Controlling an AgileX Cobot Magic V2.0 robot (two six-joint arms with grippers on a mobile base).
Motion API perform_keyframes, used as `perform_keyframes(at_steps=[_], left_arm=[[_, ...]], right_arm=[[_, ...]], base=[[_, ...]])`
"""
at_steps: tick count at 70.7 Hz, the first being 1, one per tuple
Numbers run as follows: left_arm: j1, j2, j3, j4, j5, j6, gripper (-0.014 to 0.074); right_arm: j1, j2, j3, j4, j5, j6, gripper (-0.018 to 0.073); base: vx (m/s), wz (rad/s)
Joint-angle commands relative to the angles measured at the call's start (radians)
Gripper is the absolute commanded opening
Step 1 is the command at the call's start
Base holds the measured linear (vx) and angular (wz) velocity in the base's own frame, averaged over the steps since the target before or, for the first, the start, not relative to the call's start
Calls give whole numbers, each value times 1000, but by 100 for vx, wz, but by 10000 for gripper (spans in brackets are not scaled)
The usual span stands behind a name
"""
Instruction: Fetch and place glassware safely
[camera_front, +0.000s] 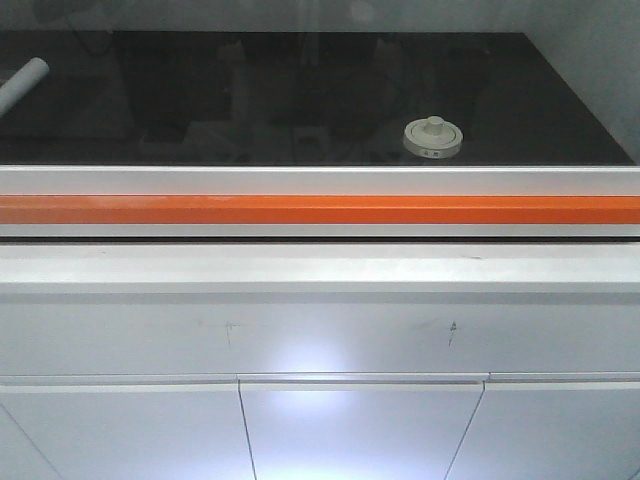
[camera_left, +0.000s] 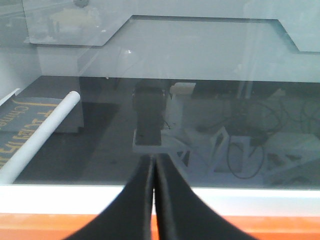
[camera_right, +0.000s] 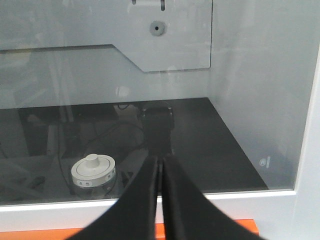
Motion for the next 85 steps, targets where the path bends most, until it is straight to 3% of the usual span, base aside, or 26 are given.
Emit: perform_keyframes(at_steps=[1,13,33,63,85], left_arm=[[2,-5,45,2,-185,14,-7],[2,-5,214,2,-398,57,-7],[2,38,423,1,-674,57,-7],[2,165,443,2,-832,53,-7],[2,165,443,2,-846,53,-7]], right_arm=[[-5,9,72,-8,-230,-6,-3],[-5,48,245,-14,-435,-9,-3],[-5,145,361,-66,-596,-9,-3],[-5,402,361,-66,-836,-33,-3],[-5,547,360,-67,-929,-90,-3]], base=[[0,0],[0,0],[0,0],[0,0],[0,0]])
